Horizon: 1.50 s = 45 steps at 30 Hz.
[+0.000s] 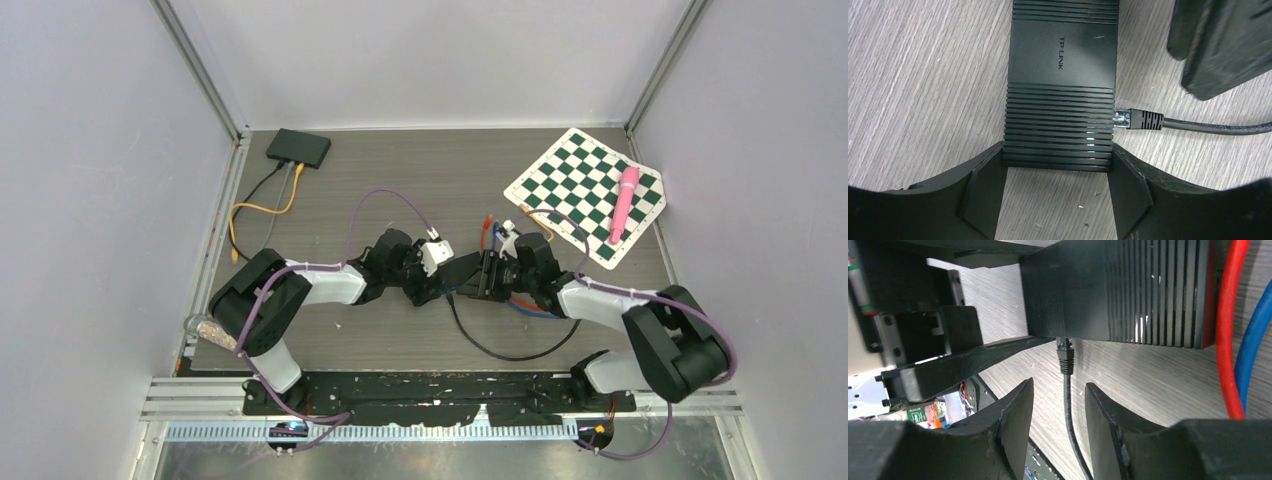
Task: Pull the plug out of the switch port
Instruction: Pull the connector from the switch port.
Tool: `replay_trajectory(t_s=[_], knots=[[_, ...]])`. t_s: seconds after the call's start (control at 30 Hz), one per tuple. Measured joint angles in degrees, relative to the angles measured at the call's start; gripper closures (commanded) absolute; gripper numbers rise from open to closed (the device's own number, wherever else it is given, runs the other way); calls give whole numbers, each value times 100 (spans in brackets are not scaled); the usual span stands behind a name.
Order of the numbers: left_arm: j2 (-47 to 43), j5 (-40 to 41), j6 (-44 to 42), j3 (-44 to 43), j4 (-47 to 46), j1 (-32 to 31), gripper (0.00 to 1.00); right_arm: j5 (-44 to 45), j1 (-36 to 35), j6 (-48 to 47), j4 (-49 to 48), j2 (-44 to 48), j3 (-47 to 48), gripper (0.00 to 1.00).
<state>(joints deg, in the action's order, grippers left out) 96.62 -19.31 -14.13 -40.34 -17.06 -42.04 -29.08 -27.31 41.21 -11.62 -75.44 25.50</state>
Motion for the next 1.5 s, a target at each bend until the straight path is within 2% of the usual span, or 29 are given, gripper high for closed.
replay_trajectory(t_s=[0.27,0.57,0.87,1.3,1.5], knots=[[0,0,0,0,-2,0,50,-4,-109,748,-1261,-960,-361,54],[2,-2,2,0,-2,0,51,-81,-210,1644,-3062,-1871,-555,54],[2,-2,17,0,-2,0,51,525,-400,2566,-4863,-2341,-1191,55],[7,-7,22,0,-7,0,51,866,-667,2883,-5628,-2778,-1294,61],[7,-11,26,0,-7,0,52,898,-671,2927,-5587,-2811,-1274,71]])
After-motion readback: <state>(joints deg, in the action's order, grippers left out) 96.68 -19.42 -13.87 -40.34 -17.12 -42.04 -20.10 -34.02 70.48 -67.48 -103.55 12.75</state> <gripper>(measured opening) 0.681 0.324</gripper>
